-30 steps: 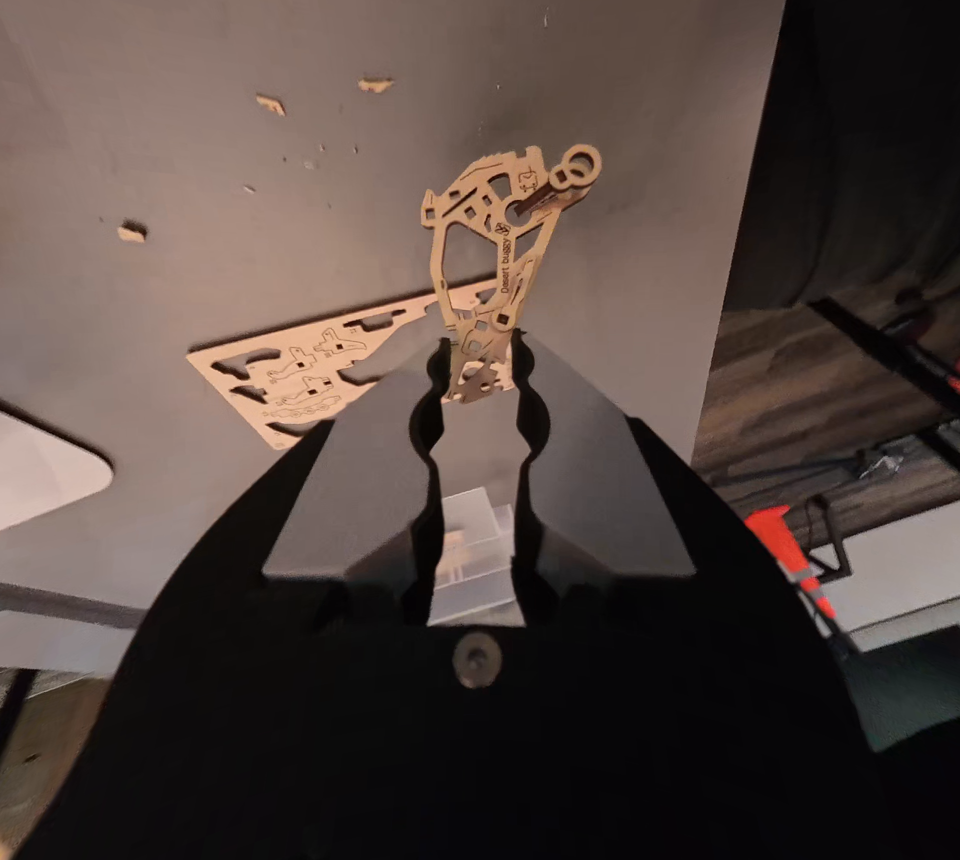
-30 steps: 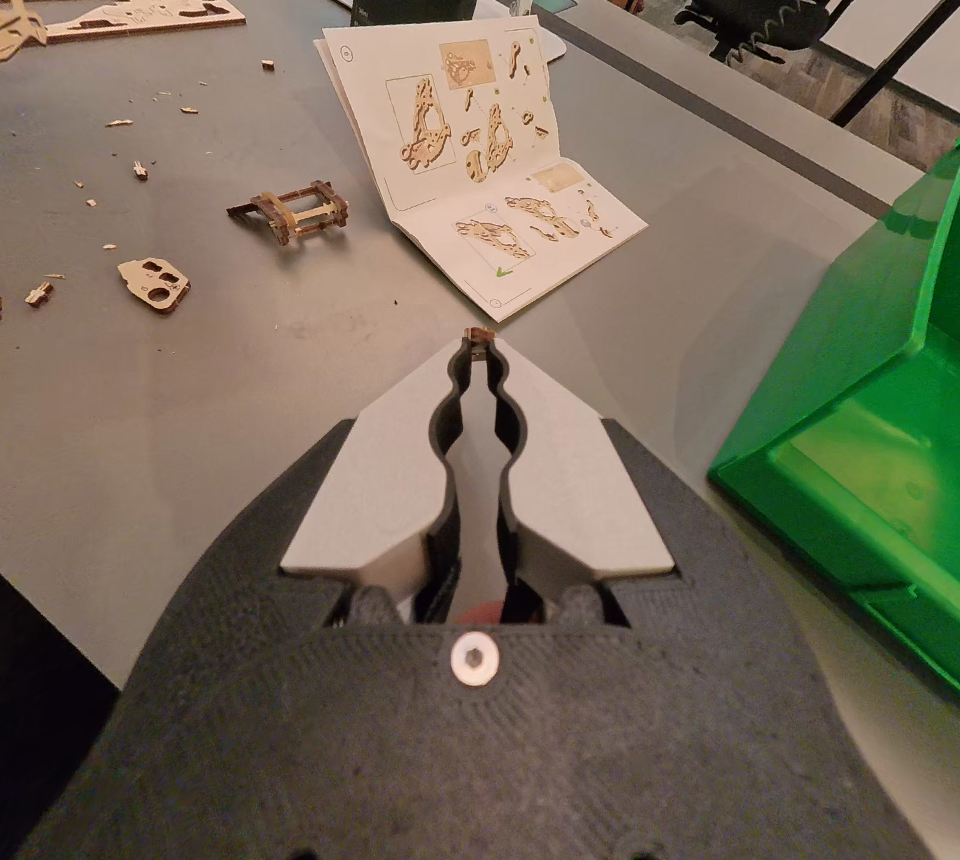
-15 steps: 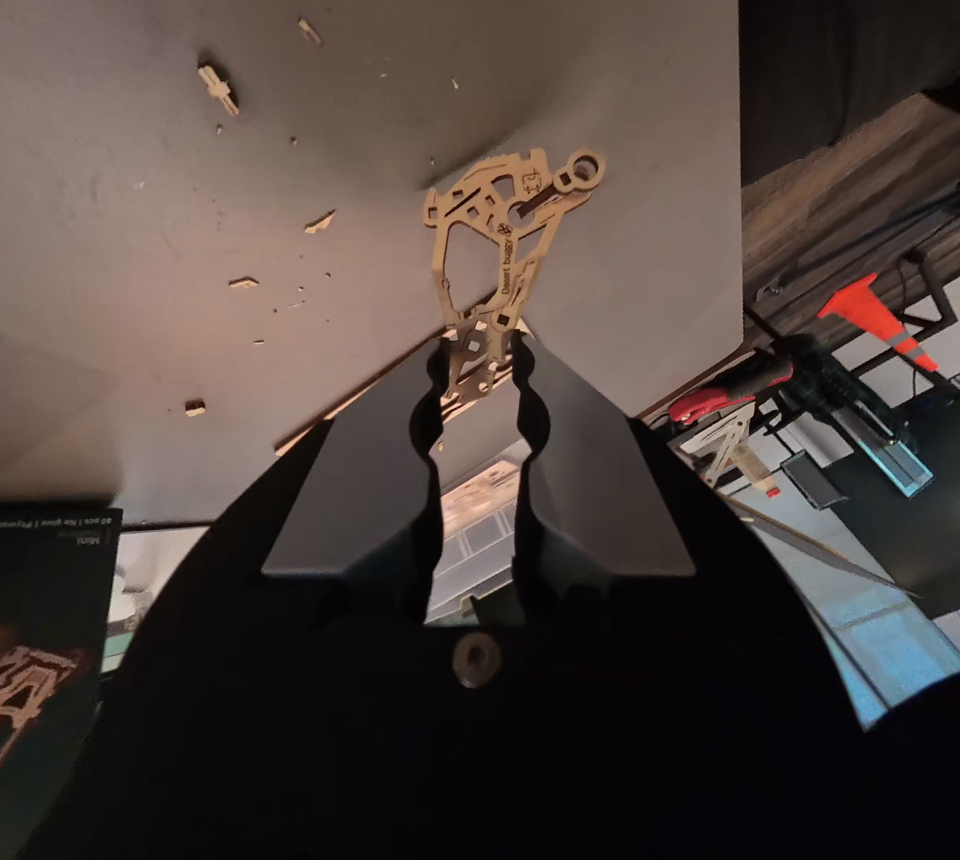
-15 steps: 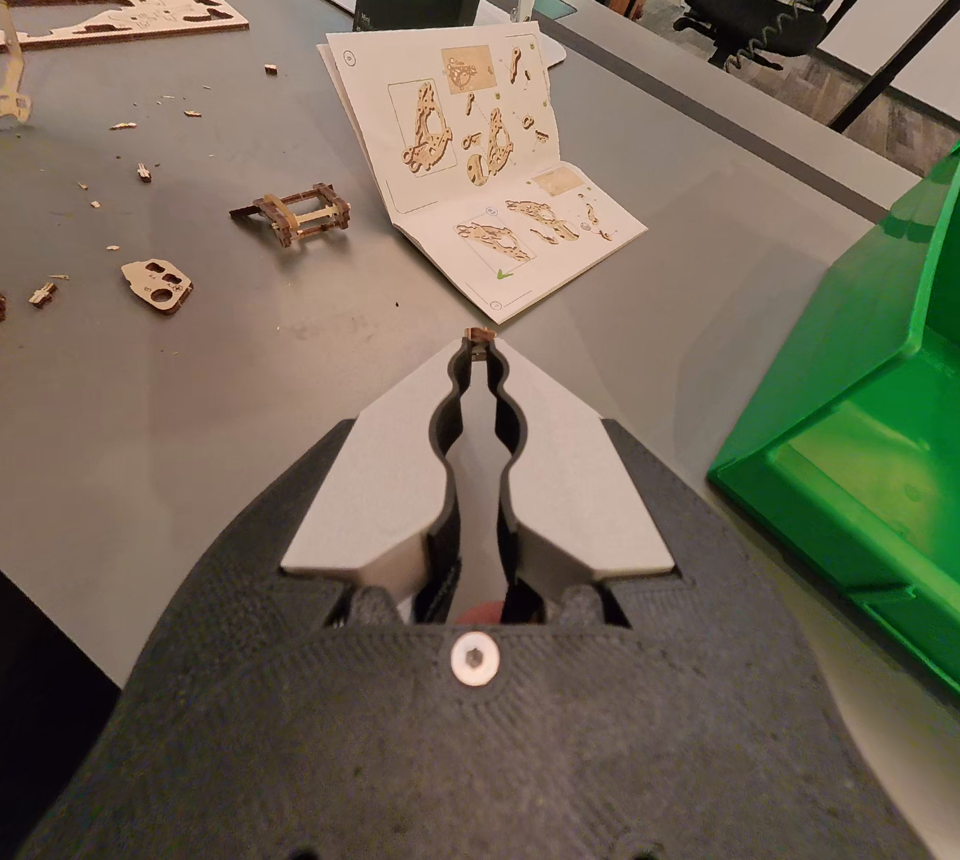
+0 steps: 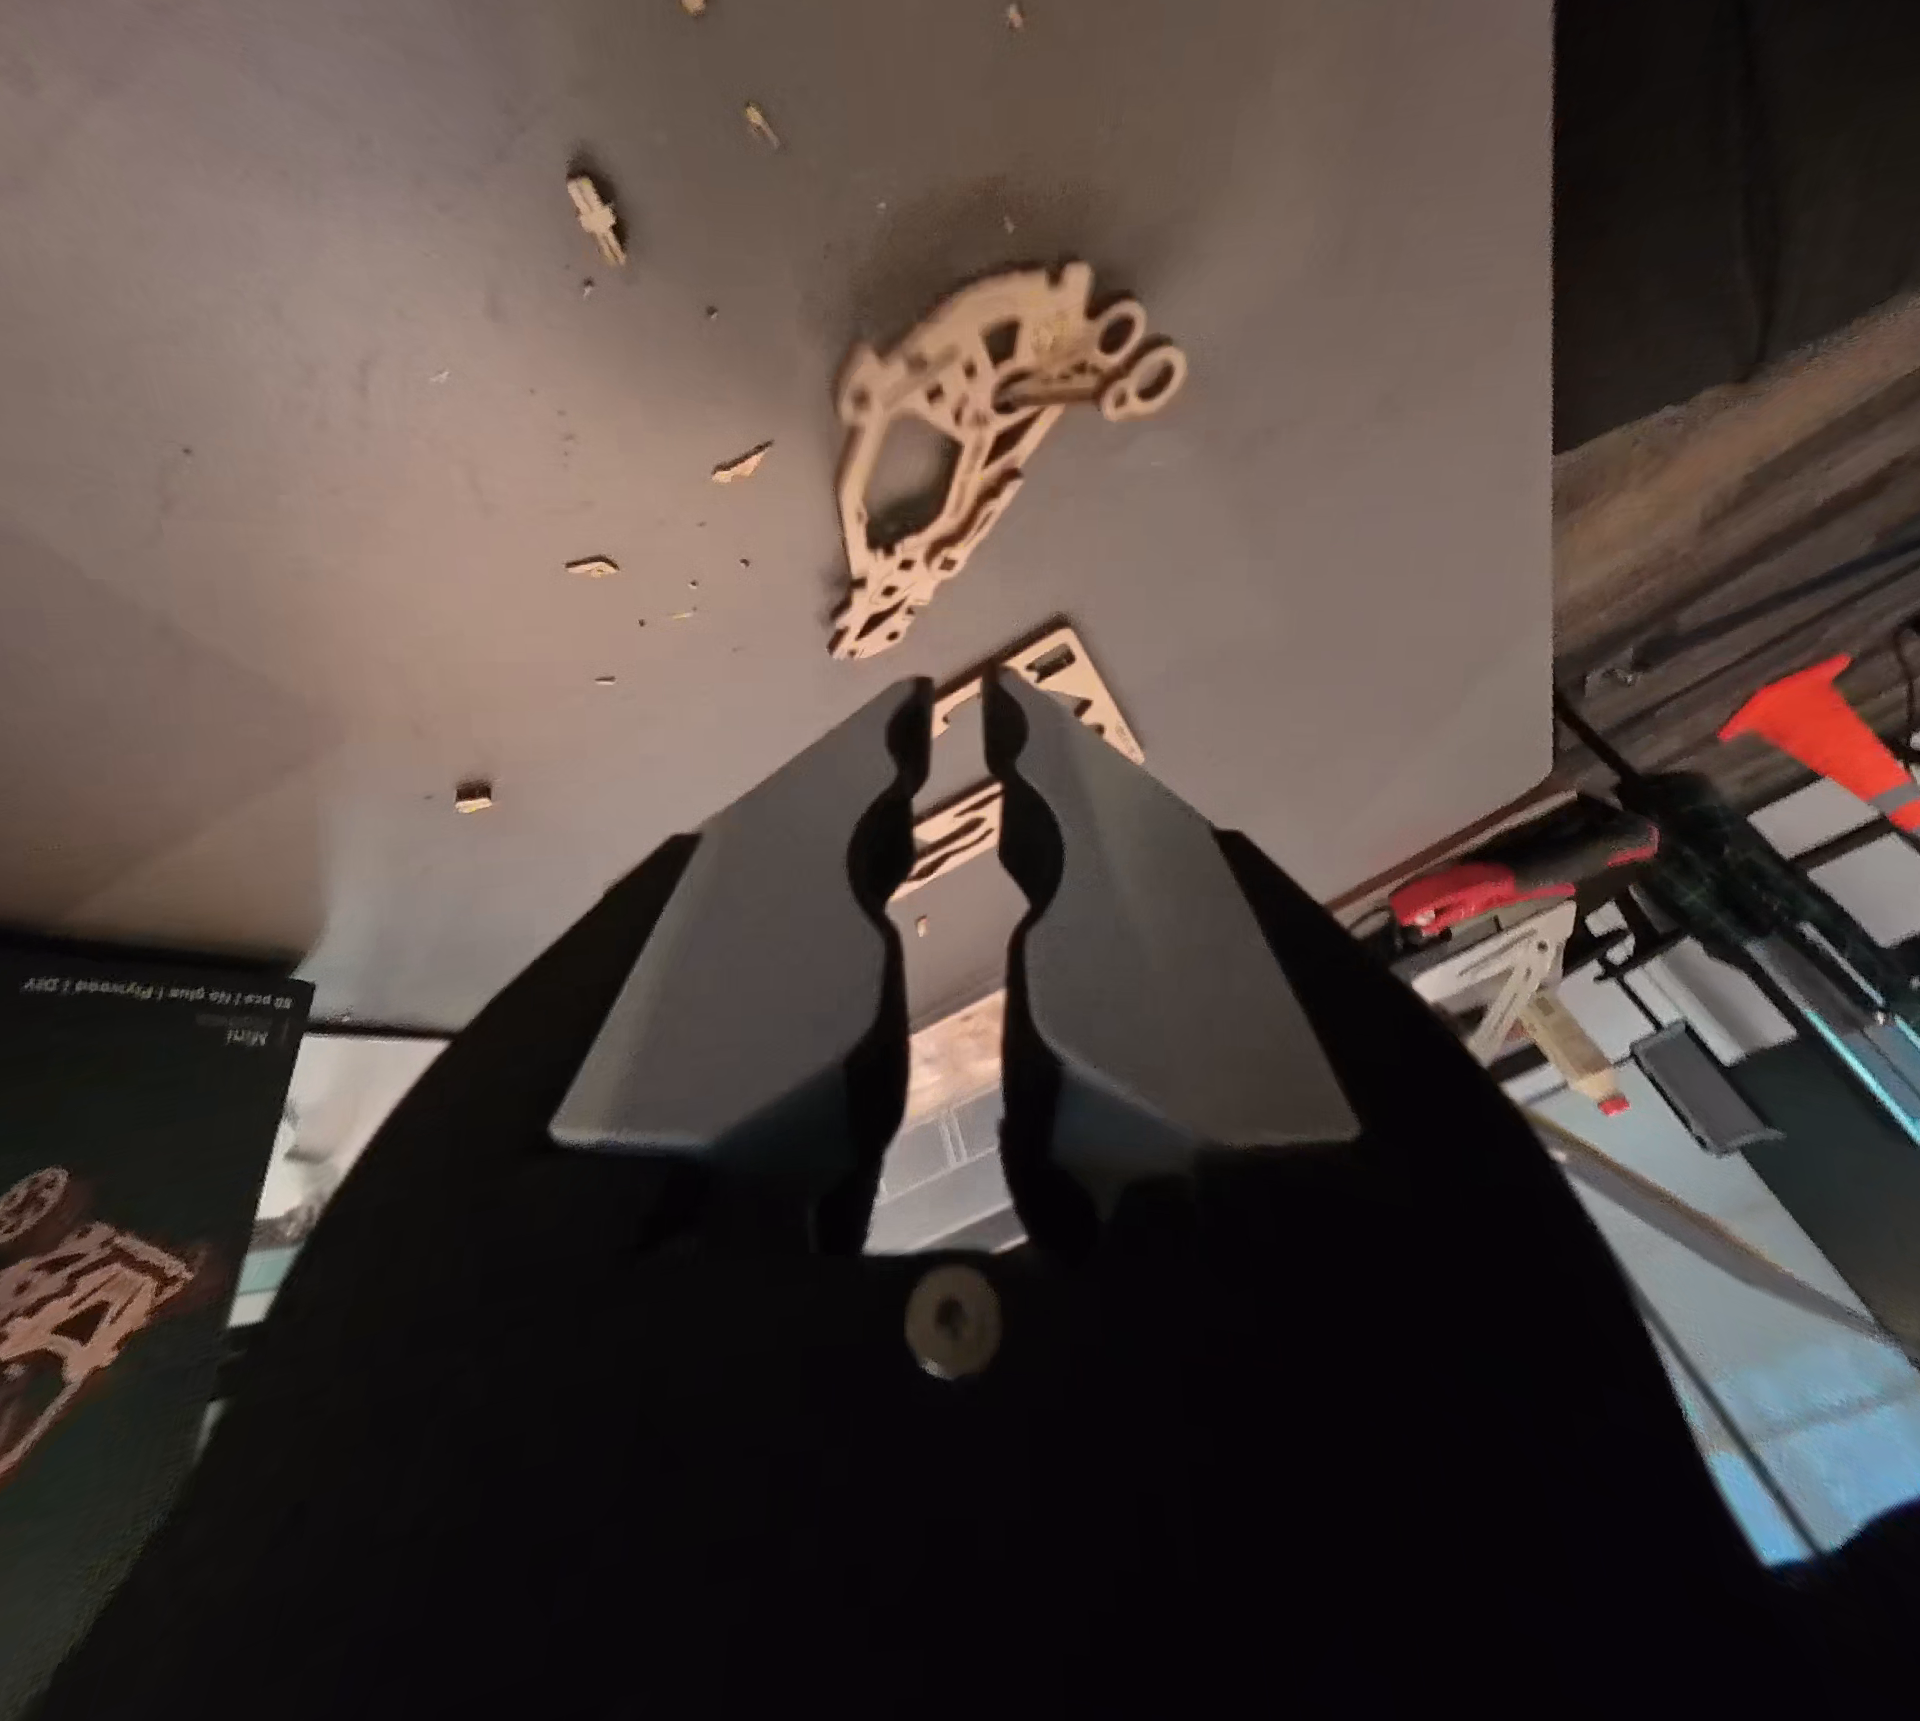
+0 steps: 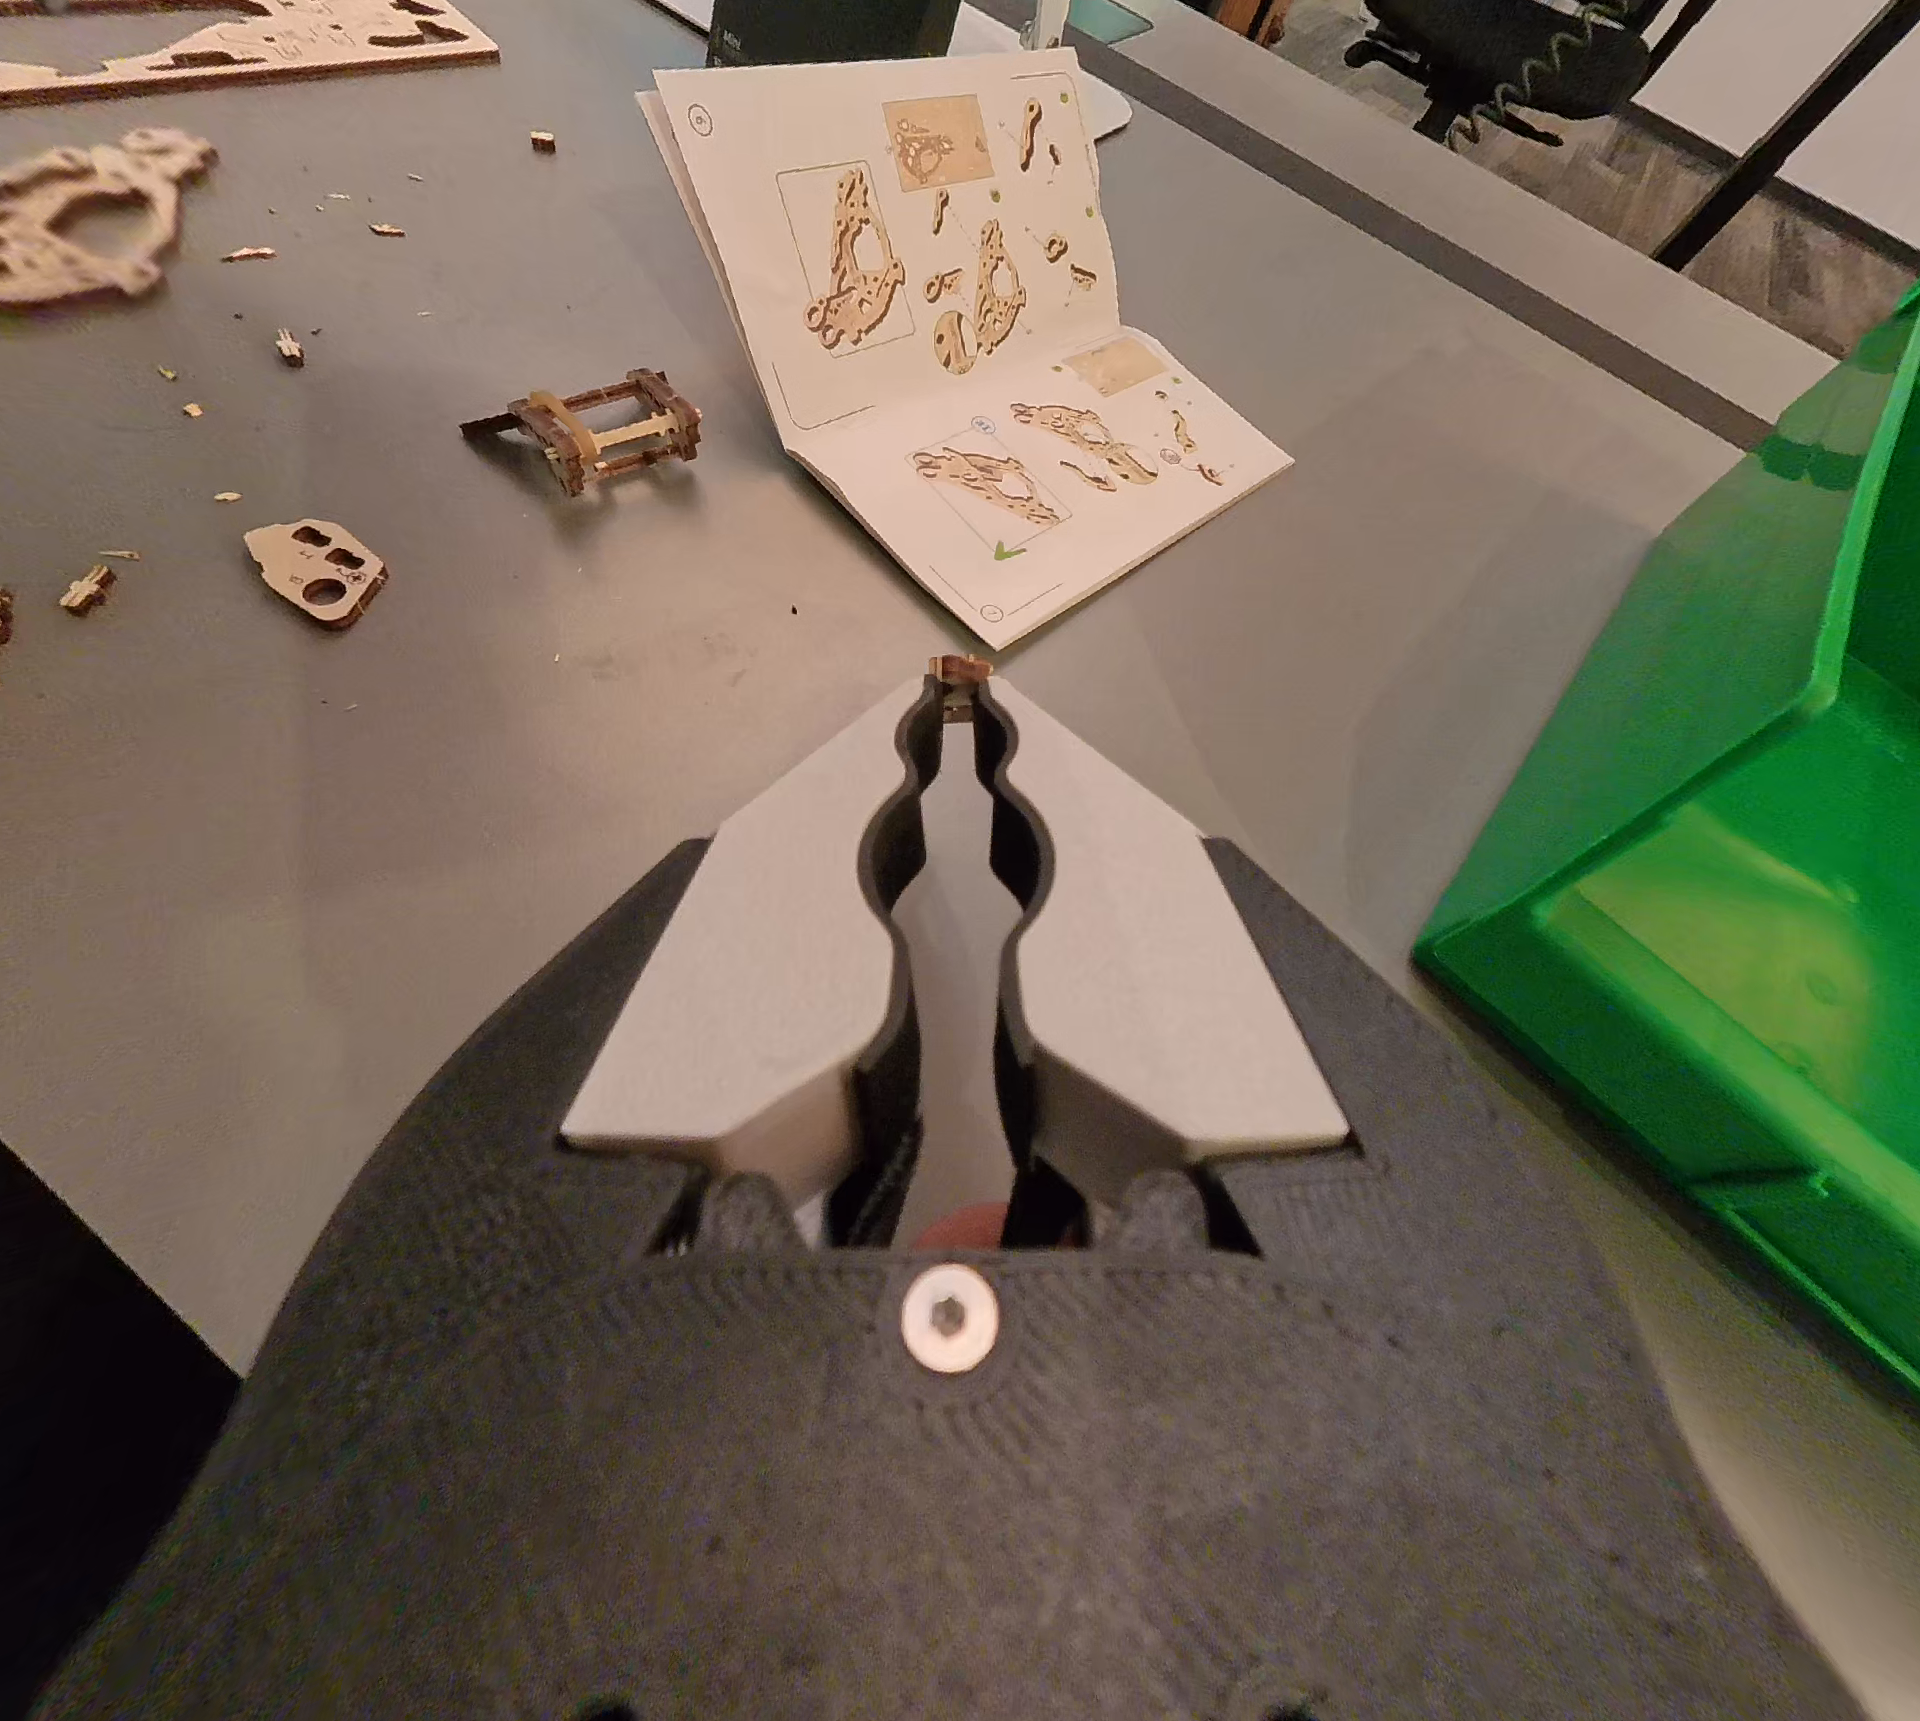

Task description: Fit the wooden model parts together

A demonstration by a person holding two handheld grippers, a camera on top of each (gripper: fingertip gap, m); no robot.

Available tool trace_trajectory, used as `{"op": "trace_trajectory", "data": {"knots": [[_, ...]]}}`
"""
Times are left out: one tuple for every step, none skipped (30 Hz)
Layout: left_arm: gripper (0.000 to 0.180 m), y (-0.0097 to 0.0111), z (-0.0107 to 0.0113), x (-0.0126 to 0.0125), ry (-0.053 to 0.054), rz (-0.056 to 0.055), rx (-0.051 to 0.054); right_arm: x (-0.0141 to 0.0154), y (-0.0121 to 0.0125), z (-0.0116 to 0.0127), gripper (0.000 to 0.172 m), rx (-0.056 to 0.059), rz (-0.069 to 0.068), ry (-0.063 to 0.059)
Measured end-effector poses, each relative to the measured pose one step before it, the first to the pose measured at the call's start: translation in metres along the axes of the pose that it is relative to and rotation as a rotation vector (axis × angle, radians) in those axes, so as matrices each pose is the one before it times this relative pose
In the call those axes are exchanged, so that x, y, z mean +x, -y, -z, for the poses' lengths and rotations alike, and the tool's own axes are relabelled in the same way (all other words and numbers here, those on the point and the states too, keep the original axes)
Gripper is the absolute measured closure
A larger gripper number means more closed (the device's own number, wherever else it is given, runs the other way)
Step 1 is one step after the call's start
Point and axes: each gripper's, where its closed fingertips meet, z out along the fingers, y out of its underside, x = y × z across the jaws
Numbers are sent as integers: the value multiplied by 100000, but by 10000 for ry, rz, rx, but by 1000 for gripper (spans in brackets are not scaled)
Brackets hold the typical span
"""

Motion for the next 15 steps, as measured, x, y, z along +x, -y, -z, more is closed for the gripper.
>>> {"op": "trace_trajectory", "data": {"knots": [[176, -89, -4, -118, 108, 156, 231, -3, 18, 22, 169, 15, 2, 0], [174, -111, 28, 7, 17, 294, 257, -7, 8, 12, 169, 11, 1, 0], [172, -155, 57, -2, 51, 327, 274, 8, 17, 13, 169, 13, 0, -2], [169, -241, 98, -104, 145, 317, 266, -2, 21, 7, 169, 11, -2, -3], [163, -277, 112, -188, 210, 368, 295, 3, -2, 8, 169, 1, 0, -1], [156, -234, 133, -255, 255, 393, 337, -1, 0, -7, 169, -3, 1, 0], [150, -62, 103, -312, 330, 298, 427, 1, -11, -10, 169, -5, 2, -2], [146, 46, -13, -93, 247, 161, 434, -2, -17, -13, 169, -12, 3, 0], [141, -137, -219, -4, 224, 51, 271, -4, -20, -27, 168, -20, 2, 6], [137, -361, -427, -242, 356, -27, 85, -20, -20, -9, 168, -16, 5, 7], [136, -468, -610, 117, 104, 13, 0, -8, 1, -11, 168, -7, 9, 2], [133, -334, -700, 267, -29, 51, 48, 2, -12, -3, 169, -2, 3, -1], [132, -179, -670, 38, 121, -47, 104, 14, 7, 2, 169, 0, -6, -4], [132, -18, -608, 54, 132, -100, 175, 19, 0, -3, 169, 1, -7, -10], [130, 190, -536, 389, -97, -16, 248, 20, -3, 1, 169, -2, 0, -14]]}}
